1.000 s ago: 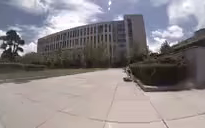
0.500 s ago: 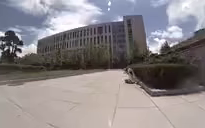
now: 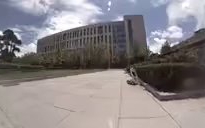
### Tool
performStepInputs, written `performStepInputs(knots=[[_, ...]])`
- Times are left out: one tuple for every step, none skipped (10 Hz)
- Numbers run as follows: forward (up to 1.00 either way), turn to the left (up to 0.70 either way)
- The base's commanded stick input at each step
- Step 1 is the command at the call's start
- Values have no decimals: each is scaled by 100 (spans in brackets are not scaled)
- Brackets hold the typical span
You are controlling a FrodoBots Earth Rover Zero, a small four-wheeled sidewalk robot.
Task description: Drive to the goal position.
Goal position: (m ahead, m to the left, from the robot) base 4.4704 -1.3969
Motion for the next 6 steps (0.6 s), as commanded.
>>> performStepInputs(knots=[[70, 2], [70, 2], [70, 4], [70, 7], [70, 3], [70, 4]])
